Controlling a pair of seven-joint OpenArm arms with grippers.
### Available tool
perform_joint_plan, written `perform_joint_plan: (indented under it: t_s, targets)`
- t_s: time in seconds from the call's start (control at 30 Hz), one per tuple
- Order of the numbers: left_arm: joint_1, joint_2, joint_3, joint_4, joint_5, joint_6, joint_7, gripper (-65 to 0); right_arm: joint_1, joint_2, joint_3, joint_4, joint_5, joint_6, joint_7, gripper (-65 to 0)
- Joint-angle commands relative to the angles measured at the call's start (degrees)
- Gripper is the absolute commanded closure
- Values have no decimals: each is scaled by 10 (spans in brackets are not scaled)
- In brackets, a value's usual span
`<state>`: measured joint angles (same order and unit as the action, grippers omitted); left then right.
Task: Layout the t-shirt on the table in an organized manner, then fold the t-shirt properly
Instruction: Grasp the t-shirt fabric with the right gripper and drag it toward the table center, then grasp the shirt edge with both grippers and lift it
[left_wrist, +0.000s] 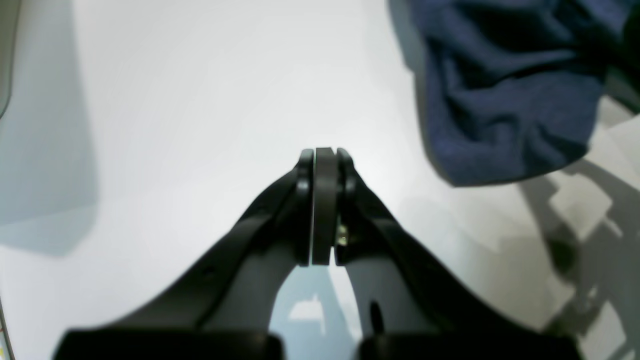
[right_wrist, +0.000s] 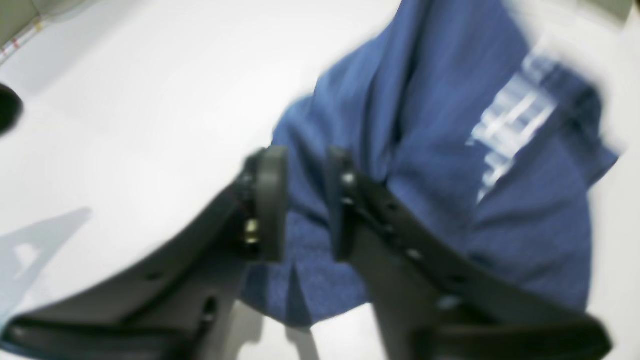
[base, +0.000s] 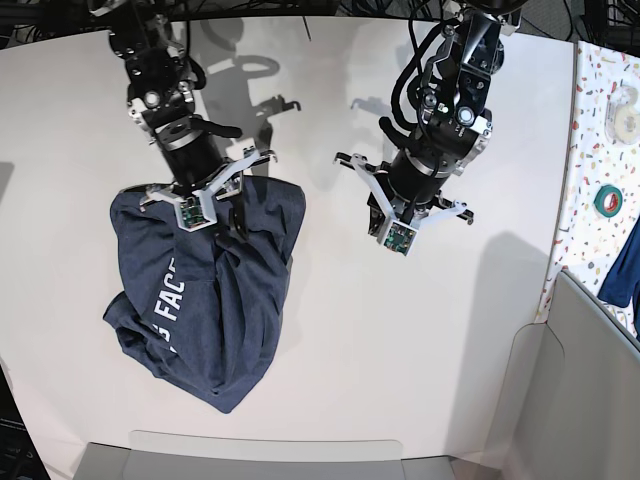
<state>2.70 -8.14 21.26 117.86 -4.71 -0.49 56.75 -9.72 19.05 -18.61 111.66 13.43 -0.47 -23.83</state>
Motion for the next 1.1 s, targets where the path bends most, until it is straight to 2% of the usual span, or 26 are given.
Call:
perform_joint_plan:
  t_s: [0.0, 0.1, 0.2, 0.37, 0.47, 0.6, 0.67, 0.87, 1.0, 1.07]
  targets:
    - [-5, -1, -3, 10, 2, 0, -15, 0, 2, 10, 9, 23, 2, 3, 15, -210]
    - [6, -1, -4, 10, 2, 0, -16, 0, -13, 29, 54, 34, 2, 3, 15, -271]
    - [9, -1, -2, 10, 2, 0, -16, 0, -30, 31, 130, 22, 3, 3, 15, -289]
    - [11, -1, 1, 9, 2, 0, -15, -4, -52, 2, 287, -16, 6, 7, 15, -290]
    - [11, 11, 15, 9, 1, -1, -15, -57, -52, -10, 347, -57, 5, 7, 7, -290]
    - [7, 19, 67, 9, 1, -1, -16, -129, -33, -13, 353, -116, 5, 8, -42, -290]
    - [7, 19, 96, 9, 1, -1, -17, -134, -24, -32, 352, -141, 4, 13, -41, -290]
    - [7, 19, 141, 9, 2, -1, -18, -134, 35, -75, 347, -226, 1, 76, -46, -288]
    - [8, 19, 138, 9, 4, 0, -18, -134, 71, -72, 276, -300, 0, 84, -45, -271]
    - [9, 17, 138, 9, 4, 0, -18, -134, 83, -62, 233, -323, -2, 84, -43, -208]
